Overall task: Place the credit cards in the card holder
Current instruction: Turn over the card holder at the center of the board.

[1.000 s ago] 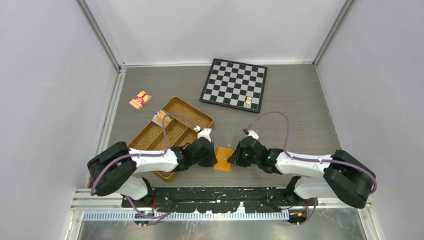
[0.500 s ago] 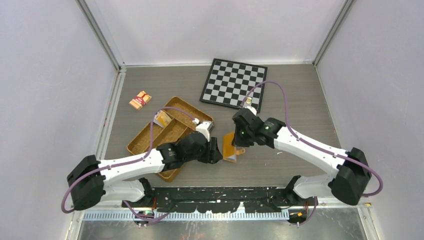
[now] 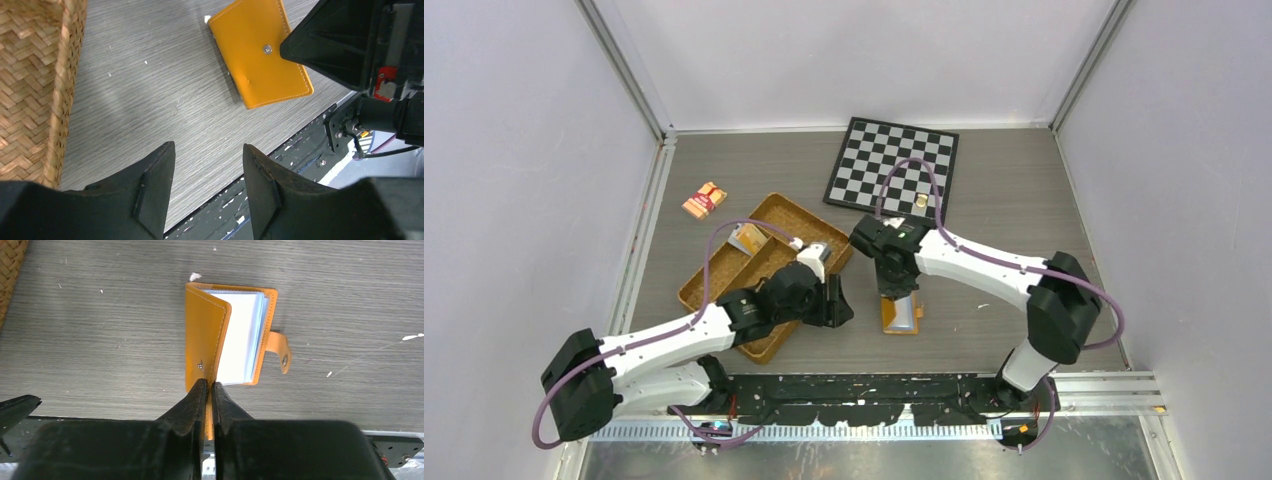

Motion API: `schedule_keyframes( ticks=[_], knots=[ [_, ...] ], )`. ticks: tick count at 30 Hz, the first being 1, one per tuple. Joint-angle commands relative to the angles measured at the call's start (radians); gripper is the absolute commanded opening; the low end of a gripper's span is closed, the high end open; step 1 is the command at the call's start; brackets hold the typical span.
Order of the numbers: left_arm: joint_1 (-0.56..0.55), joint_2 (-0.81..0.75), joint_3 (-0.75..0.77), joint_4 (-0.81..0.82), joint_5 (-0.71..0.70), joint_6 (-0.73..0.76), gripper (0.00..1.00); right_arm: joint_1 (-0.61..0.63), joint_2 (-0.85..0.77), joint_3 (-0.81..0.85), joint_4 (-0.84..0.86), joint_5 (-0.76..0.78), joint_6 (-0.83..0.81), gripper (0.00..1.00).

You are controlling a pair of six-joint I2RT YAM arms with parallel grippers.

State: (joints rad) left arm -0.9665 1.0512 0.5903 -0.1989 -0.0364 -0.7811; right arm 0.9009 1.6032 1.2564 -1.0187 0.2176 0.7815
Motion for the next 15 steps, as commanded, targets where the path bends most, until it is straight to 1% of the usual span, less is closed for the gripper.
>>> schedule_keyframes(
  ticks=[1,3,5,8,15],
  knots=[
    [0.02,-0.037,-0.035,0.036,0.058,-0.013,0.54,0.042,0.047,0.059,0.037,0.01,0.047,0.18],
    [0.028,-0.045,-0.057,0.054,0.075,-0.024,0.54,0.051,0.054,0.059,0.073,0.0,0.066,0.28],
    [0.041,-0.049,-0.076,0.076,0.094,-0.032,0.54,0.059,0.057,0.057,0.105,-0.008,0.087,0.32],
    [0.057,-0.05,-0.101,0.11,0.127,-0.043,0.54,0.062,0.046,0.041,0.16,-0.023,0.12,0.35],
    [0.066,-0.069,-0.168,0.251,0.16,-0.069,0.56,0.062,0.014,-0.03,0.309,-0.051,0.193,0.36]
  ],
)
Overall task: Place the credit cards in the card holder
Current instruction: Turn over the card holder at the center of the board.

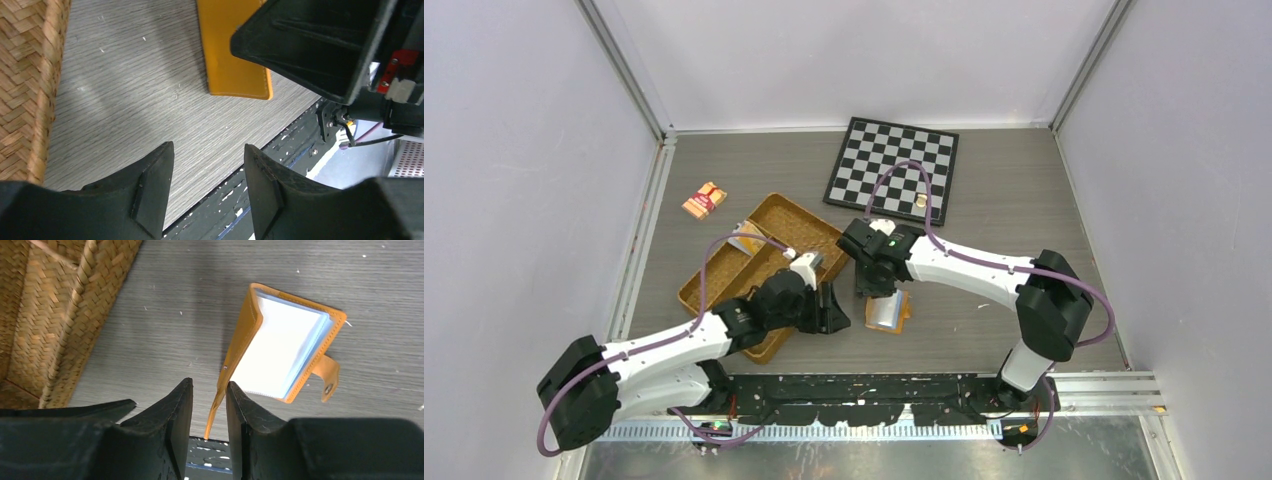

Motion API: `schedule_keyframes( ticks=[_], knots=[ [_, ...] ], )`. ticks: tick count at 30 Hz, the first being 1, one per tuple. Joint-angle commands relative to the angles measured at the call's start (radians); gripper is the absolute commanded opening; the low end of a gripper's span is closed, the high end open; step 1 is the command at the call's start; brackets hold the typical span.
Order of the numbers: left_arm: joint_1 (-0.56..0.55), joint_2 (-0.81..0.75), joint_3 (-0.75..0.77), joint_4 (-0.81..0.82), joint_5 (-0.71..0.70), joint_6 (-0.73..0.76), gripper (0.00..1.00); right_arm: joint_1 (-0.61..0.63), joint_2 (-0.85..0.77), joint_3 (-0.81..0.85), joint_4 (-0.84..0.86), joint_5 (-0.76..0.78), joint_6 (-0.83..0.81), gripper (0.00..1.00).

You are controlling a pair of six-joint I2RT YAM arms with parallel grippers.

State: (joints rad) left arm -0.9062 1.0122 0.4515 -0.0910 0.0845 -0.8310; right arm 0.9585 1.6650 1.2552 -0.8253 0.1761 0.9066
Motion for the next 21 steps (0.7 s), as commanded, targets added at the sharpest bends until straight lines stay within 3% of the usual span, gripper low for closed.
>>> schedule_keyframes(
  ticks=[1,16,21],
  knots=[
    [0.007,-0.035,-0.036,0.163,0.037,-0.02,0.56,0.005,-0.046,-0.034,0.129,-0.008,0.074,0.36],
    [0.007,0.084,-0.078,0.396,-0.029,-0.054,0.65,0.005,-0.038,-0.076,0.204,-0.016,0.118,0.36],
    [0.007,0.16,-0.052,0.41,-0.04,-0.063,0.5,0.004,-0.054,-0.084,0.204,-0.004,0.118,0.37]
  ],
)
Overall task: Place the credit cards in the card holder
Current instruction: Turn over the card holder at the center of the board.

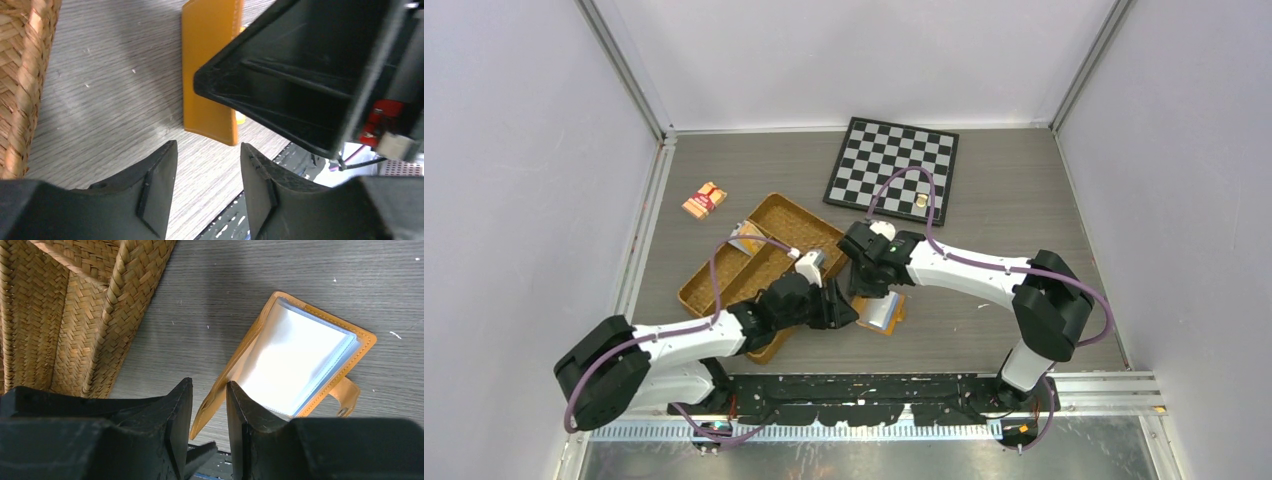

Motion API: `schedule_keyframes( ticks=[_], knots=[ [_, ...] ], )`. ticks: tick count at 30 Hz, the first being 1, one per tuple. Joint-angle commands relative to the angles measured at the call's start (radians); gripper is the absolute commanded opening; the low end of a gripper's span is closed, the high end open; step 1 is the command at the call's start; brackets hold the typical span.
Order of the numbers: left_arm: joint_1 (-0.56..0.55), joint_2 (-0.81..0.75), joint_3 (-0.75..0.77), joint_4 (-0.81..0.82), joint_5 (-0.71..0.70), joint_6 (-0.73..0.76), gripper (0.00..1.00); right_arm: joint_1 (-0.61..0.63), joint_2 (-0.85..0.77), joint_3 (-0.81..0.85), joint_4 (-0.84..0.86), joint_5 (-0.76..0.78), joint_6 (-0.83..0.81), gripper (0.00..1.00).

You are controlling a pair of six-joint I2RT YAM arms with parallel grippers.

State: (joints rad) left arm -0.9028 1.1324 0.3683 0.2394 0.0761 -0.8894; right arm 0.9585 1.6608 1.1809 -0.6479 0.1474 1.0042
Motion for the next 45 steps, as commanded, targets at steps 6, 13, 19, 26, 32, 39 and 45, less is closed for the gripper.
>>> schedule_keyframes(
  ticks=[6,13,19,26,32,39,45],
  knots=[
    [0.004,0.09,0.052,0.102,-0.055,-0.003,0.36,0.005,-0.059,-0.016,0.027,0.03,0.022,0.37],
    [0.002,0.137,0.071,0.168,-0.027,0.0,0.4,0.004,-0.063,-0.02,0.027,0.037,0.022,0.37],
    [-0.001,0.166,0.096,0.184,-0.007,0.015,0.46,0.002,-0.064,-0.02,0.025,0.04,0.022,0.37],
    [-0.01,0.188,0.109,0.214,-0.056,0.056,0.3,0.003,-0.071,-0.022,0.026,0.042,0.02,0.38],
    [-0.027,0.203,0.116,0.247,-0.069,0.104,0.16,-0.012,-0.102,-0.039,0.025,0.06,0.024,0.39],
    [-0.031,0.226,0.117,0.282,-0.068,0.129,0.07,-0.056,-0.163,-0.084,0.027,0.094,0.031,0.44],
    [-0.034,0.26,0.137,0.282,-0.055,0.129,0.02,-0.101,-0.184,-0.138,0.078,0.122,0.027,0.44]
  ],
)
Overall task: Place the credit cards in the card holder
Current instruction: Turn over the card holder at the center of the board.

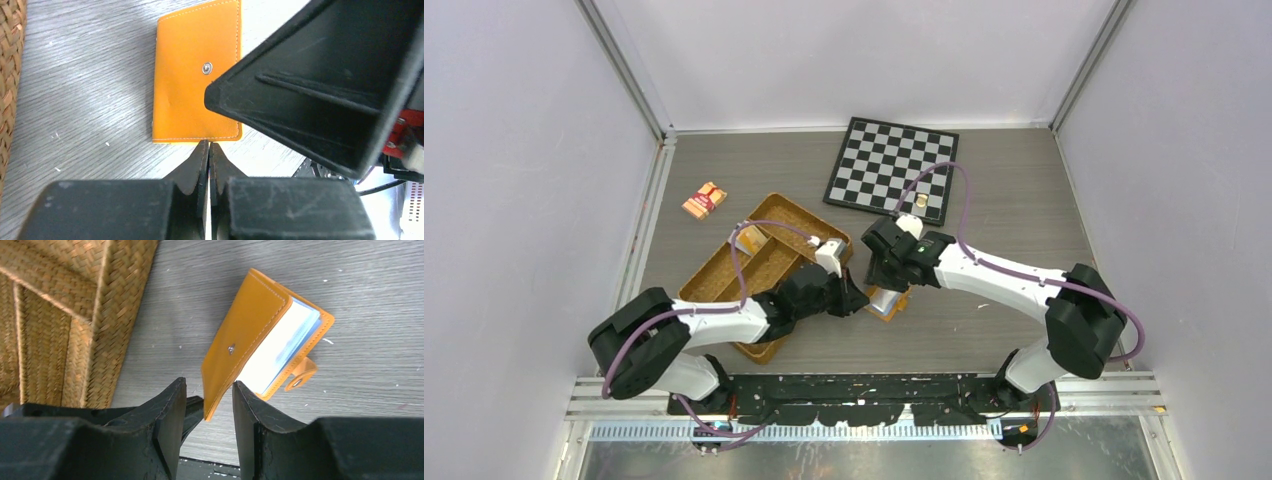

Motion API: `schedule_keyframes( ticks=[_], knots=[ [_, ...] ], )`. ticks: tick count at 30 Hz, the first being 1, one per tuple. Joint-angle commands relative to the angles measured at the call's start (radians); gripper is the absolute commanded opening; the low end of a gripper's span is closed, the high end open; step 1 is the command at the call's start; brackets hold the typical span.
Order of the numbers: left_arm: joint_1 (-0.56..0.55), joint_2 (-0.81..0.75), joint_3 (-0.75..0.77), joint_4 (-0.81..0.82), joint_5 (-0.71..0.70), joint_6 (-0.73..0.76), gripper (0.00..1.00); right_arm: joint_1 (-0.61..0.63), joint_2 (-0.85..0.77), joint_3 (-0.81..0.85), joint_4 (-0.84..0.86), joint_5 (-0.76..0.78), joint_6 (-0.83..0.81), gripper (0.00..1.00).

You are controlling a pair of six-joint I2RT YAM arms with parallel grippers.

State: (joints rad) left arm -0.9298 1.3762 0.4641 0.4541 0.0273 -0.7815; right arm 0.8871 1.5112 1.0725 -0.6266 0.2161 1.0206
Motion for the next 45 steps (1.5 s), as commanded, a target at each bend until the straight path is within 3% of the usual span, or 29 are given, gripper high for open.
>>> schedule_keyframes(
  ticks=[1,7,12,16,20,26,30,32,37,40,42,45],
  knots=[
    [-0.007,0.02,0.043,0.067,-0.002,0.022,0.02,-0.038,-0.033,-0.036,0.065,0.056,0.005,0.44],
    [-0.01,0.027,0.047,0.067,0.002,0.033,0.02,-0.072,-0.02,-0.044,0.107,0.088,-0.034,0.41],
    [-0.02,0.021,0.066,0.039,-0.019,0.091,0.09,-0.108,0.005,-0.031,0.122,0.105,-0.08,0.35],
    [-0.031,0.02,0.093,0.03,-0.051,0.127,0.22,-0.124,0.012,-0.009,0.122,0.081,-0.109,0.18],
    [-0.048,0.046,0.138,0.011,-0.076,0.15,0.41,-0.124,0.031,0.025,0.096,0.05,-0.121,0.09],
    [-0.101,0.109,0.24,-0.087,-0.165,0.203,0.58,-0.124,0.049,0.036,0.074,0.024,-0.109,0.07],
    [-0.127,0.15,0.306,-0.202,-0.29,0.203,0.63,-0.124,0.049,0.039,0.069,0.014,-0.103,0.07],
    [-0.132,0.167,0.338,-0.28,-0.349,0.188,0.59,-0.124,0.046,0.043,0.061,0.015,-0.104,0.07],
    [-0.133,0.196,0.361,-0.365,-0.4,0.155,0.22,-0.123,0.019,0.037,0.055,0.032,-0.113,0.09],
    [-0.133,0.196,0.358,-0.387,-0.417,0.129,0.0,-0.124,-0.019,0.032,0.042,0.054,-0.125,0.22],
    [-0.133,0.185,0.361,-0.417,-0.429,0.114,0.0,-0.124,-0.053,0.021,0.026,0.063,-0.124,0.33],
    [-0.133,0.157,0.358,-0.45,-0.432,0.079,0.0,-0.124,-0.116,-0.017,0.018,0.064,-0.105,0.42]
  ],
)
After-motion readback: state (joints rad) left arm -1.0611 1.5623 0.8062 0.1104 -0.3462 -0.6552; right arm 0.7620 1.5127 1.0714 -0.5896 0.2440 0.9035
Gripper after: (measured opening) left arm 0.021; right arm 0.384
